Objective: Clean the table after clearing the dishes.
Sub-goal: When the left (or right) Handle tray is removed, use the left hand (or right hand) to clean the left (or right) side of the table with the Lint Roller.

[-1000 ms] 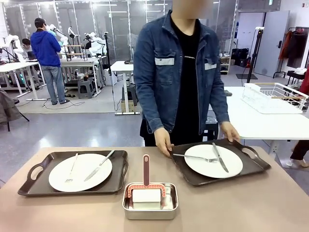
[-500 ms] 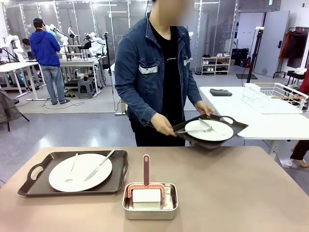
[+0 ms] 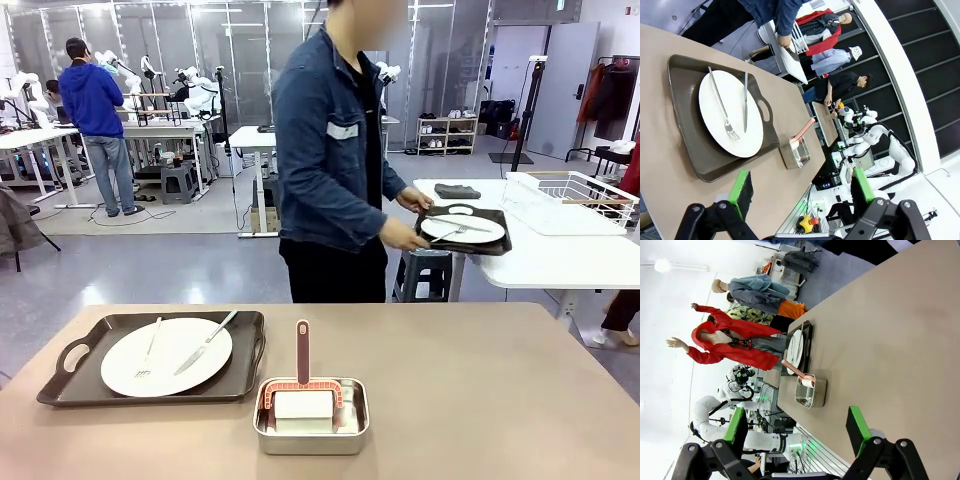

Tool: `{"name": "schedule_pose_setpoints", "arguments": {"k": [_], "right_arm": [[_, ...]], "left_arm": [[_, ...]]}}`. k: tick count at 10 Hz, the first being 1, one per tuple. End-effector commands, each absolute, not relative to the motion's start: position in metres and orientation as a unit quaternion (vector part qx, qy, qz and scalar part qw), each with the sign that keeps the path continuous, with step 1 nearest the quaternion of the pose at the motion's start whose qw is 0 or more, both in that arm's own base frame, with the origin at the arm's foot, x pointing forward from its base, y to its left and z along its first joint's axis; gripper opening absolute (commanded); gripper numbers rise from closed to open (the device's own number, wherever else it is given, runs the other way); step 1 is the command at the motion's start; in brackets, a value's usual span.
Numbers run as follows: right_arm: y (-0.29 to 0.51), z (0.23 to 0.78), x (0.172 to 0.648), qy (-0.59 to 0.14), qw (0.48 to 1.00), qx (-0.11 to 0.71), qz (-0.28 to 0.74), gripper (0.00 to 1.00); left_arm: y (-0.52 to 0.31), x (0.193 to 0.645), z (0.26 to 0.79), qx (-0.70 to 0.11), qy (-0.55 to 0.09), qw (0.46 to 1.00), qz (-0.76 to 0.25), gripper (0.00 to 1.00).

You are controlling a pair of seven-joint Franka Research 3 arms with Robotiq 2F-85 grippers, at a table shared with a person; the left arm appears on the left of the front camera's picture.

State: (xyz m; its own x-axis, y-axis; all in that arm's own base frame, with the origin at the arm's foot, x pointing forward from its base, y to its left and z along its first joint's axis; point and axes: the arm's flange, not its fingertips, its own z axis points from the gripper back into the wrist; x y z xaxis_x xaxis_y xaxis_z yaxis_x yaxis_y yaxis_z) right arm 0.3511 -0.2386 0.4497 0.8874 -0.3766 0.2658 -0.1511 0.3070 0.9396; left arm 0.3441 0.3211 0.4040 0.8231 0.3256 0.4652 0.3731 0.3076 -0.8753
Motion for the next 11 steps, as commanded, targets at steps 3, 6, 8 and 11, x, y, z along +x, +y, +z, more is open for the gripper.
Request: {"name": "schedule_pose_setpoints", "arguments": {"k": [3, 6, 8, 11], "right_arm": [[-0.239, 0.451, 0.350, -0.227, 0.773, 0.588, -0.071, 1.00], [-0.179, 0.502, 0.384, -0.216, 0.842, 0.492, 0.050, 1.00], [-0.091, 0.550, 0.413, -0.203, 0.867, 0.415, 0.186, 1.00], [0.066, 0.582, 0.456, -0.172, 0.886, 0.247, 0.352, 1.00]], "left_arm": [[0.321, 0.342, 0.405, -0.593, -0.297, 0.748, -0.017, 1.00], [0.321, 0.342, 0.405, -0.593, -0.297, 0.748, -0.017, 1.00], [0.321, 0.342, 0.405, -0.593, -0.297, 0.748, -0.017, 1.00], [0.321, 0.342, 0.405, -0.593, -0.297, 0.748, -0.017, 1.00]]}}
